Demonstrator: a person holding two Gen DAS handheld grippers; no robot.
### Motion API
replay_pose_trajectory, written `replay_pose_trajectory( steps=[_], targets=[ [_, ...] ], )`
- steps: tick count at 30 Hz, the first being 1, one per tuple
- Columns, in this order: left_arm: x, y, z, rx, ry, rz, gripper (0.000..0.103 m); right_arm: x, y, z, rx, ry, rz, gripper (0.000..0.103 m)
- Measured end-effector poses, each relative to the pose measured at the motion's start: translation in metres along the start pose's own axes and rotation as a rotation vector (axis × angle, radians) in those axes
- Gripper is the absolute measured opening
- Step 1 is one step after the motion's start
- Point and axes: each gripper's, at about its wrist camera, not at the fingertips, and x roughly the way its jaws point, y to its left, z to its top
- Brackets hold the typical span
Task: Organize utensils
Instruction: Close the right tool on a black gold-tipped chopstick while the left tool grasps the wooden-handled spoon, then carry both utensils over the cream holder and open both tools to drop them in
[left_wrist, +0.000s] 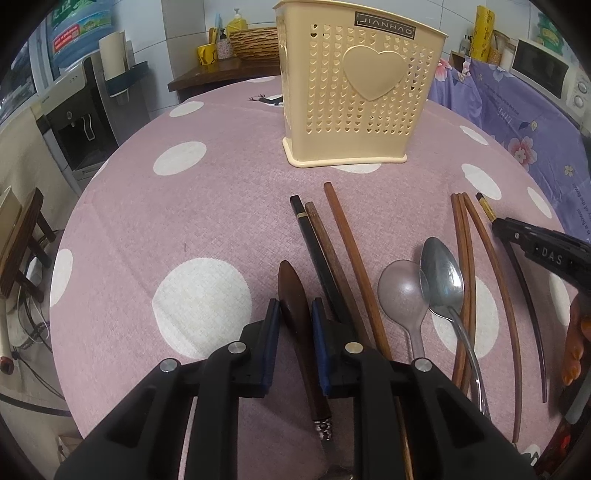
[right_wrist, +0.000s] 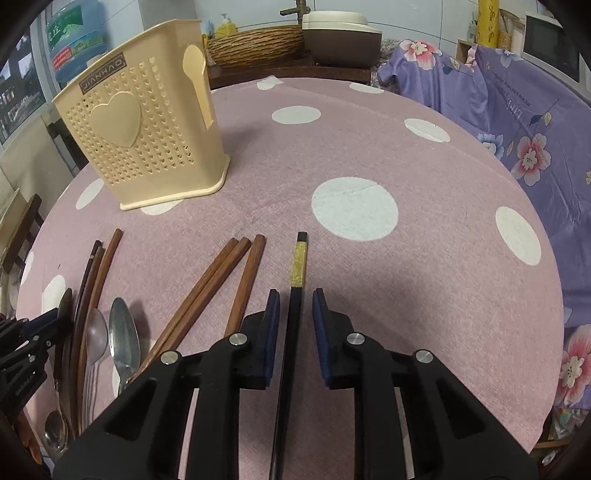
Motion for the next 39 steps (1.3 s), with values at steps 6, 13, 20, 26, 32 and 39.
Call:
replay_pose_trajectory(
  steps=[6, 13, 20, 26, 32, 39],
  targets=[
    [0.002, -0.002, 0.003, 0.009, 0.0, 0.007, 0.017, 0.006, 0.003, 0.008, -0.02, 0.008, -0.028, 0.014],
    [0.003, -0.002, 0.004, 0.022, -0.002, 0.006, 0.016, 0.008, 0.007, 0.009, -0.038, 0.01, -0.048, 0.009],
    [0.004, -0.002, 0.005, 0.027, -0.003, -0.002, 0.016, 0.006, 0.007, 0.005, -0.046, -0.011, -0.04, 0.008],
    [0.004, 0.002, 0.008, 0.016, -0.012, -0.016, 0.016, 0.003, 0.0, 0.003, -0.01, -0.031, 0.002, 0.008],
    [-0.014, 0.015, 0.017, -0.025, -0.079, -0.036, 0.016, -0.026, -0.006, 0.011, 0.022, -0.118, 0.046, 0.008],
    [-0.068, 0.032, 0.038, -0.05, -0.226, -0.057, 0.016, -0.091, -0.021, 0.028, 0.073, -0.272, 0.124, 0.008]
  ],
)
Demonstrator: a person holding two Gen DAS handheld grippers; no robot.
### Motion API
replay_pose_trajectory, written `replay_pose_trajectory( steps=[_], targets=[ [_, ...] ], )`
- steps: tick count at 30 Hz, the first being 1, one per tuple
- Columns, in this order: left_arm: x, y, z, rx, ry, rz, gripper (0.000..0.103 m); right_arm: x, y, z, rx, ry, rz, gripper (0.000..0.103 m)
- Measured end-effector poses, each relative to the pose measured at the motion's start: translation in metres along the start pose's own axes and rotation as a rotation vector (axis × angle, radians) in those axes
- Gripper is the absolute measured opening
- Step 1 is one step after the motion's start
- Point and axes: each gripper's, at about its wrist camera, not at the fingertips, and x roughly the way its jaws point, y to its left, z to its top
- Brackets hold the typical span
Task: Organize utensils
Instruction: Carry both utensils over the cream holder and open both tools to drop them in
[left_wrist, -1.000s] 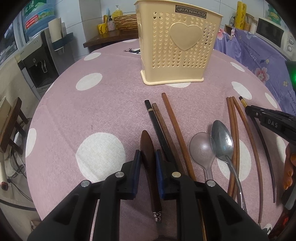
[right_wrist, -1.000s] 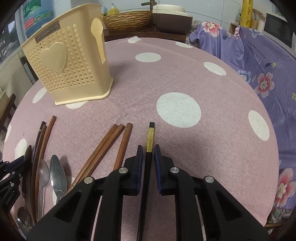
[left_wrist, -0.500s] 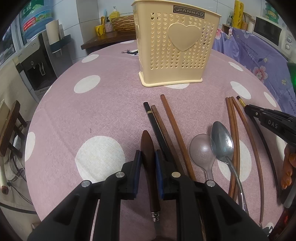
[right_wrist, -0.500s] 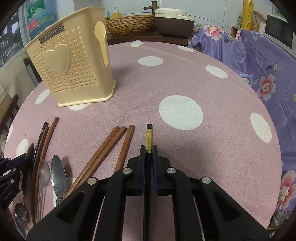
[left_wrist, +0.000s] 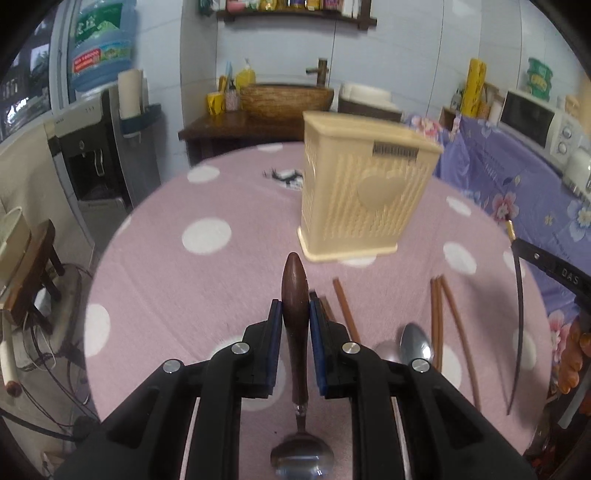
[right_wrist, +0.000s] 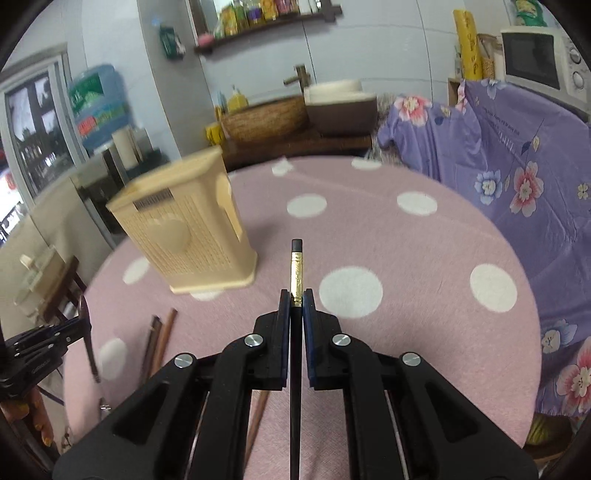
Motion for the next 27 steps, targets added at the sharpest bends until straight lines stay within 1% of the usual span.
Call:
replay_pose_trajectory(
  steps=[4, 9, 14, 21, 24, 27],
  targets=[
    [-0.018, 0.005, 0.015, -0.004, -0.066, 0.001, 0.016, -0.04, 0.002, 0.015, -0.01, -0.095, 0.031, 0.008],
    [-0.019, 0.009, 0.024, -0.018, -0.081, -0.011, 0.016, -0.067, 0.003, 0.024, -0.015, -0.158, 0.036, 0.008],
    [-0.021, 0.01, 0.025, -0.014, -0.098, -0.005, 0.016, -0.07, 0.005, 0.027, -0.022, -0.162, 0.026, 0.008],
    [-0.027, 0.011, 0.037, 0.001, -0.135, 0.007, 0.016, -0.072, 0.008, 0.031, -0.037, -0.169, 0.022, 0.008],
    [-0.028, 0.012, 0.045, 0.004, -0.144, 0.01, 0.016, -0.073, 0.012, 0.035, -0.051, -0.173, 0.02, 0.008],
    [-0.034, 0.013, 0.064, 0.008, -0.166, 0.005, 0.016, -0.077, 0.022, 0.048, -0.08, -0.194, 0.018, 0.008]
  ],
)
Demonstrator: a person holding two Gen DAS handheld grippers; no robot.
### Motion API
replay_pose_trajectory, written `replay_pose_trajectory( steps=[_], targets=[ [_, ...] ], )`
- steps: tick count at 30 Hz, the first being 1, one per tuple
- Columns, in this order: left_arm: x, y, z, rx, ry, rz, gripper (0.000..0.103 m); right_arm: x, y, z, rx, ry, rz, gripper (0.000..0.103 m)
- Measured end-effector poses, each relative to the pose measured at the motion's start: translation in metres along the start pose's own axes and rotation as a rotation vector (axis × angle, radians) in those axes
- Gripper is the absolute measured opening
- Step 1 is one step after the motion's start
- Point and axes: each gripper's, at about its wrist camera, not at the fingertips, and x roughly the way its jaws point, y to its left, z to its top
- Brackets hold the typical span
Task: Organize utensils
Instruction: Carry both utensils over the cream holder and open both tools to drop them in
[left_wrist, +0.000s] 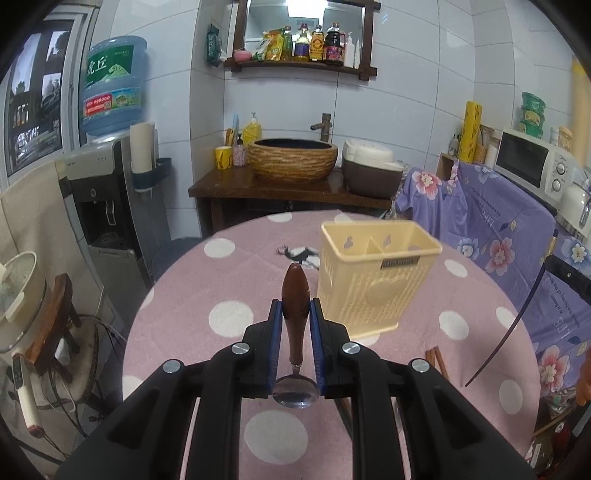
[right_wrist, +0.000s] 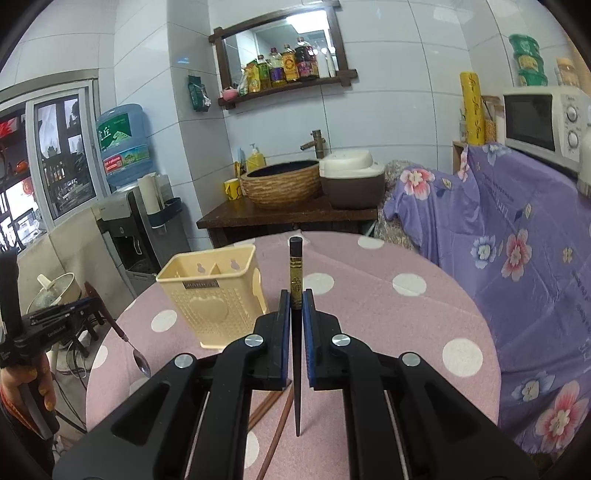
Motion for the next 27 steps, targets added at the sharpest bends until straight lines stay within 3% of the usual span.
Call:
replay_pose_trajectory(
  steps=[8, 13, 18, 22, 27],
  targets=[
    [-0.025, -0.019, 0.106, 0.025, -0.12, -0.06, 0.016, -0.004, 0.036, 0.091, -0.017, -0.108, 0.059, 0.008],
    [-0.009, -0.039, 0.149, 0.003, -0.136, -0.093, 0.016, 0.004, 0.064, 0.15, -0.006, -0.194, 0.068, 0.008],
    [0.032, -0.046, 0.144, -0.039, -0.083, -0.104, 0.016, 0.034, 0.081, 0.155, 0.003, -0.21, 0.057, 0.008],
    [0.06, -0.049, 0.12, -0.047, -0.051, -0.091, 0.016, 0.065, 0.085, 0.132, -0.001, -0.194, 0.038, 0.008],
    [0.09, -0.048, 0.089, -0.049, 0.029, -0.096, 0.016, 0.105, 0.081, 0.095, 0.011, -0.107, 0.031, 0.008]
  ],
)
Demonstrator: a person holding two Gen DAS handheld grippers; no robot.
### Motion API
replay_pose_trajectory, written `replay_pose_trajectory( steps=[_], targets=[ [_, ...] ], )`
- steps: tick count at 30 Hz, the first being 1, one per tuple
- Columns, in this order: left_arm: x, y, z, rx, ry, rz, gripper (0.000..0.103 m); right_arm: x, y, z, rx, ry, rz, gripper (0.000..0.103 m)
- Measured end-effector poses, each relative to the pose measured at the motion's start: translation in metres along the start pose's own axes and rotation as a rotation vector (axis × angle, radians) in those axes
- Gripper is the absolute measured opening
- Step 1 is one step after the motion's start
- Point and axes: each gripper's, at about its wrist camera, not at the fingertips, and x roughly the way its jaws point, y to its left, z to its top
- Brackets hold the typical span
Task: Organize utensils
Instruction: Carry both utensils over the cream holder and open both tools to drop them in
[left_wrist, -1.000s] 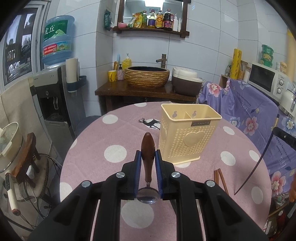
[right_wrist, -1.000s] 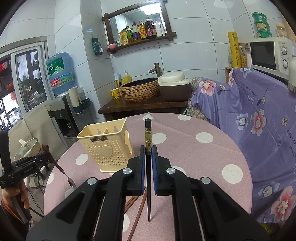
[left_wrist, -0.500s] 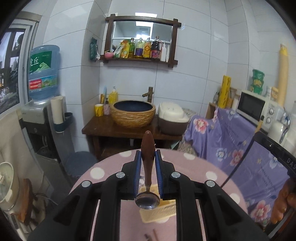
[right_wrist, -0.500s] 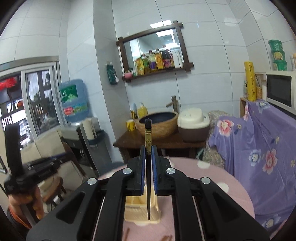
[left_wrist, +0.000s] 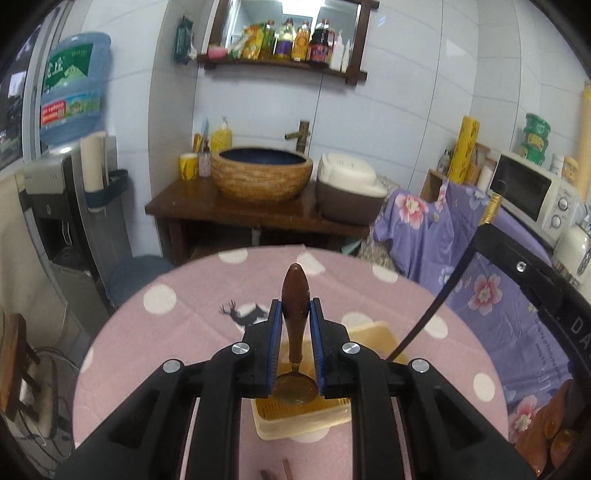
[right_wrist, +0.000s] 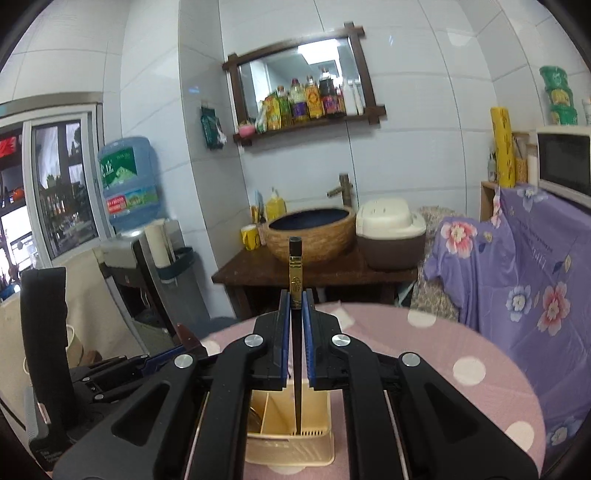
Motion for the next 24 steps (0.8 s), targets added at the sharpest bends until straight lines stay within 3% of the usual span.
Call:
replay_pose_trajectory(
  steps=[8, 20, 23, 24],
  targets=[
    [0.025, 0.006, -0.03, 0.004, 0.061, 0.031, 0.016, 0.026, -0.01, -0.035, 0.022, 0.085, -0.015, 0.008],
    [0.025, 0.011, -0.035, -0.015, 0.051, 0.018, 0.018, 0.026, -0.018, -0.039, 0.051, 0.068, -0.006, 0.008],
    [0.012, 0.011, -0.034, -0.009, 0.024, 0.015, 0.029, 0.02, -0.02, -0.04, 0.04, 0.062, -0.008, 0.008],
    [0.006, 0.01, -0.035, -0.007, 0.008, 0.012, 0.038, 0.017, -0.019, -0.041, 0.034, 0.06, -0.005, 0.01]
  ],
)
